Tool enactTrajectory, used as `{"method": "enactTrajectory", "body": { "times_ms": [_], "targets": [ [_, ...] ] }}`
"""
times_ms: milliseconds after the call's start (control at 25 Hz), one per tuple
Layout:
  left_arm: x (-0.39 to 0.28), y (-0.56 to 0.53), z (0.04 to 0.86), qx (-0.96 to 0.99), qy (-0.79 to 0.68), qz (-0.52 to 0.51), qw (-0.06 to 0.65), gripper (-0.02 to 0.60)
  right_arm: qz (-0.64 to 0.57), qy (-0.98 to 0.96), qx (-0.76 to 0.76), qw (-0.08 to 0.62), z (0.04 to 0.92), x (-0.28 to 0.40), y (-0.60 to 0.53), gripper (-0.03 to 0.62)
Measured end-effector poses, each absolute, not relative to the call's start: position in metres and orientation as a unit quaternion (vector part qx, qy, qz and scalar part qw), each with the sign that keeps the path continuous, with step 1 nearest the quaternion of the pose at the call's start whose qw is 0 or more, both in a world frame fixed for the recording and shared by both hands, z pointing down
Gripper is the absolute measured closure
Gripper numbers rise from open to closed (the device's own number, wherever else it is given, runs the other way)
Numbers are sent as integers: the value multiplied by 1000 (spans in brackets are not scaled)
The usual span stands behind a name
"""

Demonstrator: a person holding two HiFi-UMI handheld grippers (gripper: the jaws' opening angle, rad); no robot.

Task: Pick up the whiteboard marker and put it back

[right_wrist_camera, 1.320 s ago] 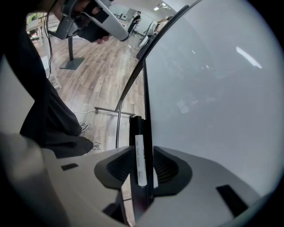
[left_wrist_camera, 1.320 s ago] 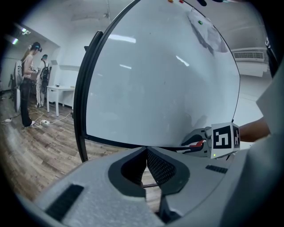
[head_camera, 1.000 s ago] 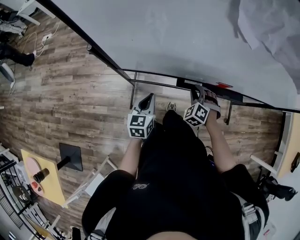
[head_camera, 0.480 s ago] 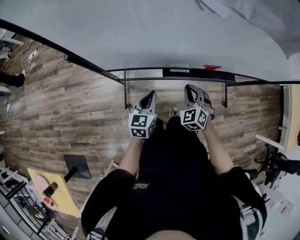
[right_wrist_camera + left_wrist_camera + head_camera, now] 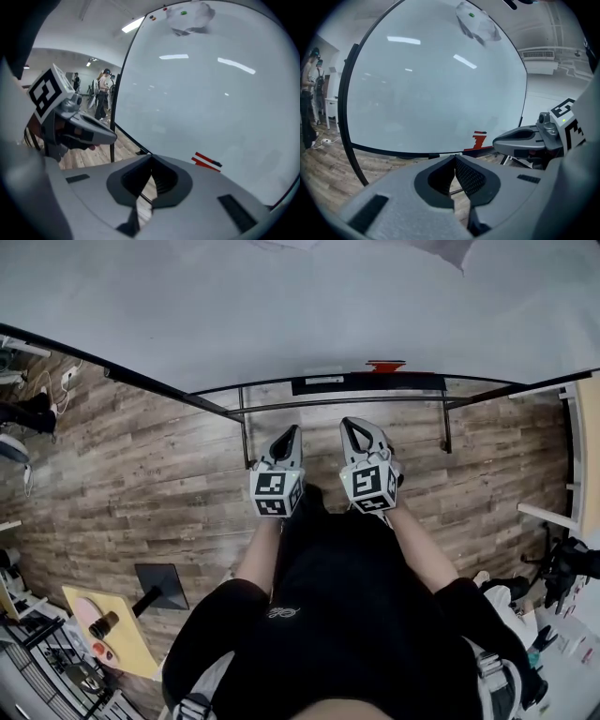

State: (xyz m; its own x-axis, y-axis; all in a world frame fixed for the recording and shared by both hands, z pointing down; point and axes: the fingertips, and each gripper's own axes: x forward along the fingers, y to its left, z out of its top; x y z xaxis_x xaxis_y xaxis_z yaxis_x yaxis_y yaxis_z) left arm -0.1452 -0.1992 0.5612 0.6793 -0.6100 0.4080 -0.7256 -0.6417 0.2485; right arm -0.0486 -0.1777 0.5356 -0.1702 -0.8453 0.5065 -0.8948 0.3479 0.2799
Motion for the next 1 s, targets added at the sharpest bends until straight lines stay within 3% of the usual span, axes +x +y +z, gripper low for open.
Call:
{"method": "enactTrajectory", "body": {
  "times_ms": [200, 680, 1000],
  "targets": [
    [-113, -163, 540, 897, -383, 129, 179, 575, 59, -778, 587, 218, 509, -24, -147, 592],
    [-68, -46, 523, 888, -410, 122, 170, 575, 65, -778, 606, 153, 493, 38, -40, 592],
    [-74, -15, 462, 884, -440, 86, 132, 575, 38, -784, 613, 90, 438, 41, -1, 592]
  ]
}}
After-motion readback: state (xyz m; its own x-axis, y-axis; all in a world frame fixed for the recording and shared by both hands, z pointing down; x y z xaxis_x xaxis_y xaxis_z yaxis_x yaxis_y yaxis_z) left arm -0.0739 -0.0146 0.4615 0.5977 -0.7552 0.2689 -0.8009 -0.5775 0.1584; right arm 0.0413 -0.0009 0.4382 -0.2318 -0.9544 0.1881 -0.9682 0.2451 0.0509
